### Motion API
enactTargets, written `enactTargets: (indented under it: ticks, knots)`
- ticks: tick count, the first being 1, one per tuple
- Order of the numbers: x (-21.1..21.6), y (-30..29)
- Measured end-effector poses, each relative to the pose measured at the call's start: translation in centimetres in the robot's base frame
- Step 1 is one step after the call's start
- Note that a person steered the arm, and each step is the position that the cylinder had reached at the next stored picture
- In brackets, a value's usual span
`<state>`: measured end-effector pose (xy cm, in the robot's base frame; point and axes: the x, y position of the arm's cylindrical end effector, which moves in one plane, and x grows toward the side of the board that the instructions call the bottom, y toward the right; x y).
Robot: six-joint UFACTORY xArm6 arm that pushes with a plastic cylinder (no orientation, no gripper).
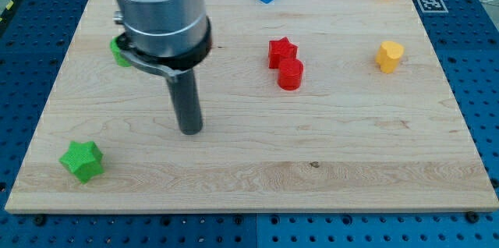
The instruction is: Move green star closer to red star
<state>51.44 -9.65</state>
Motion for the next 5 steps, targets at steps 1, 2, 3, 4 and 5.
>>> enactTargets:
  ticks: [1, 2, 3, 4, 5]
  knots:
    - [0.0, -2.9]
    - [0.0, -5.7]
    - [-0.1, -8.3]
    - [-0.1, -10.8]
    - [0.2, -13.2]
